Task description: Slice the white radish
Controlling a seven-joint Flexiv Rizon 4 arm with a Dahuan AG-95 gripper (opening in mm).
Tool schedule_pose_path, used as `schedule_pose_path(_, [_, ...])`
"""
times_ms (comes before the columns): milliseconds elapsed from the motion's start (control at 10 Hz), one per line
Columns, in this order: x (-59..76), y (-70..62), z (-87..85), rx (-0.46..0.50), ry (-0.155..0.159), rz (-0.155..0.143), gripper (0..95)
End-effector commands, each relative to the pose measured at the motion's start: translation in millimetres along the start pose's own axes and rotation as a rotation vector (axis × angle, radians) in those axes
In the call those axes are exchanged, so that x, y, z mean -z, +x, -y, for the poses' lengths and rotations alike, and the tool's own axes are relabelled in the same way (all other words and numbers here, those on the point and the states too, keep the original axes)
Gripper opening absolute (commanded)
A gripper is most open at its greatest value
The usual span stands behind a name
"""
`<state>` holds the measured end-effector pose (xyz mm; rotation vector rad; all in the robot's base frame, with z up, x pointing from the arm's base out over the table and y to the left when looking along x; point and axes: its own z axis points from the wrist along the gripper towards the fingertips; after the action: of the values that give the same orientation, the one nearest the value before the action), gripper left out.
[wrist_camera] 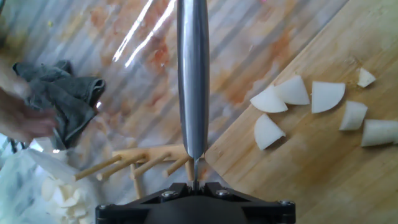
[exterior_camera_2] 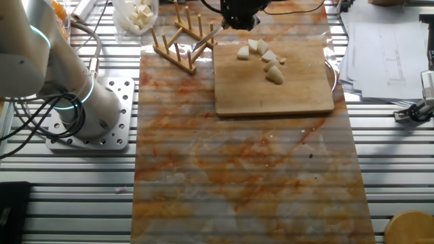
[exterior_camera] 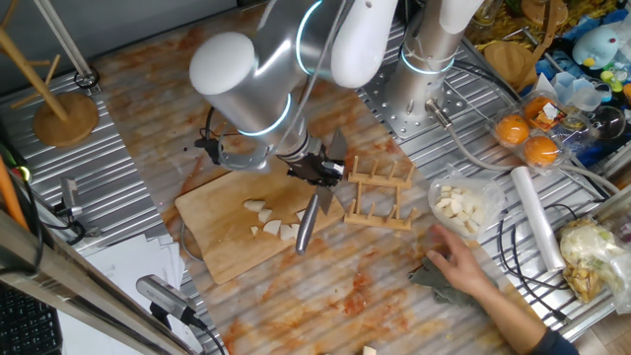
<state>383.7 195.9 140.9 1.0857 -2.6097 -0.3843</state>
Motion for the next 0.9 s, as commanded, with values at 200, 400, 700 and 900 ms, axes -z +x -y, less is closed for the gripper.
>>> schedule_pose_path(200, [0.3,1.7,-1.7,0.02,0.008,0.012,0.0])
schedule_pose_path(400, [0.4,1.9,-1.8,0.007,0.027,0.009,0.0])
schedule_pose_path(700, [0.4,1.9,-1.8,-0.007,0.045,0.024,0.0])
schedule_pose_path(900, [0.4,1.9,-1.8,-0.023,0.033,0.039,0.0])
